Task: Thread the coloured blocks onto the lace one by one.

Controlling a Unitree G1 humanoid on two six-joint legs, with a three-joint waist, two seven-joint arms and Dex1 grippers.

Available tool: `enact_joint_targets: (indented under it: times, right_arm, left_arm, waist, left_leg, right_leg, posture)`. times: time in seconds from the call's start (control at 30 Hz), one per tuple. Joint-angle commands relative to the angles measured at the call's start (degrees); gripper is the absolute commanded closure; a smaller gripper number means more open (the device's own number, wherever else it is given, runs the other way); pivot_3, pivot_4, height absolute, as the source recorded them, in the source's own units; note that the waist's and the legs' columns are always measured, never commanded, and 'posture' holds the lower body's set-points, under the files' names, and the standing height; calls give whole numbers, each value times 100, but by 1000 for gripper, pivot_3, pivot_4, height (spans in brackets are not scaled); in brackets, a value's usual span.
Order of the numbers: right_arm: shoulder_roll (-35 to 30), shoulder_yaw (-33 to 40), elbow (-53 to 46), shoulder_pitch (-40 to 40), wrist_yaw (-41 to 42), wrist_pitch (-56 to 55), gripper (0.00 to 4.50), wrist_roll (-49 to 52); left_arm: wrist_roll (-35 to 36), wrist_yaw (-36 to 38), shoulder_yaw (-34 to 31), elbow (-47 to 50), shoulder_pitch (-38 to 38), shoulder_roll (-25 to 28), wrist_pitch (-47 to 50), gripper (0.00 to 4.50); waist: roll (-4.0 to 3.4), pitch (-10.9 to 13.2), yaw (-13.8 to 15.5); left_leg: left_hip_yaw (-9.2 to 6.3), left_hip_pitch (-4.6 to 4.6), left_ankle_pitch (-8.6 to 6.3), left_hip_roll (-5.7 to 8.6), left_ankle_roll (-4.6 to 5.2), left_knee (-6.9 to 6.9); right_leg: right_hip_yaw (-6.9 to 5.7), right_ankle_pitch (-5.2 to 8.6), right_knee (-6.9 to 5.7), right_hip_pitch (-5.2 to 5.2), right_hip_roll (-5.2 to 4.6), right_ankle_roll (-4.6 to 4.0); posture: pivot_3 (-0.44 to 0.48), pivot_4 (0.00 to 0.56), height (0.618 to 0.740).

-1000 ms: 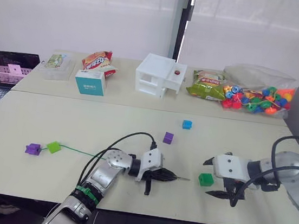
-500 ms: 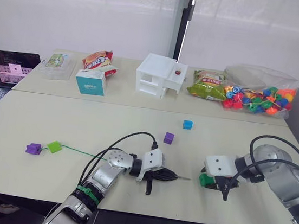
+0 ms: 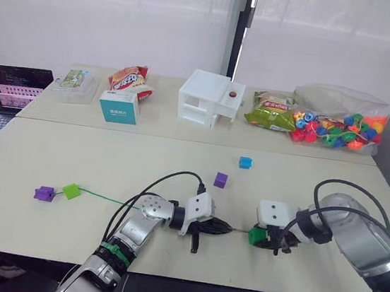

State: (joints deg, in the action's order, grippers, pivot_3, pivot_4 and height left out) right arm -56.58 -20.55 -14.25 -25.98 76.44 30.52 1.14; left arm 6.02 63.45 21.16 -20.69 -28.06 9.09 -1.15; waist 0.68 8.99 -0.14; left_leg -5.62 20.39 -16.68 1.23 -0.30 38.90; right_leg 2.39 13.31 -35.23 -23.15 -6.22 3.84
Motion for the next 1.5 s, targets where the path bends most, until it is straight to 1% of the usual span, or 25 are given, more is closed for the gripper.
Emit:
enact_joint_targets:
  times: [0.03, 0.33, 0.43, 0.97, 1.5]
  right_arm:
    - [64, 111, -287, 53, -102, 186, 3313, 100]
    - [10, 69, -325, 56, -247, 693, 3313, 45]
    - [126, 91, -356, 34, -326, 757, 3313, 105]
    - [205, -5, -238, 147, -441, 673, 3313, 8]
    - [262, -72, -175, 240, -471, 589, 3313, -31]
  left_arm:
    - [61, 4, 62, 118, 30, -102, 1, 4500]
    - [48, 40, 79, 115, 16, -92, -23, 4500]
    - [100, 39, 38, 154, 51, -78, 29, 4500]
    - [216, 185, 94, 467, 118, -27, 423, 4500]
    - [352, 118, -99, 854, 213, 53, 687, 4500]
  waist:
    - [0, 0, -1]
    - [0, 0, 1]
    - [0, 0, -1]
    - [1, 0, -41]
    - [8, 0, -62]
  left_leg:
    - [0, -1, 0, 0, 0, 0]
    - [0, 0, 0, 0, 0, 0]
    - [0, -1, 0, 0, 0, 0]
    - [-1, -4, 0, -1, 0, 0]
    - [-1, -9, 0, -2, 0, 0]
  right_leg:
    - [0, 0, 0, 0, 0, 0]
    - [0, 0, 1, 1, 0, 0]
    - [0, 0, 1, 2, 0, 0]
    - [-1, 0, -1, 3, 0, 0]
    - [-1, 0, -1, 8, 0, 0]
  posture:
    - [0, 150, 740]
    - [0, 150, 740]
    - [0, 150, 740]
    - [0, 150, 740]
    - [0, 150, 740]
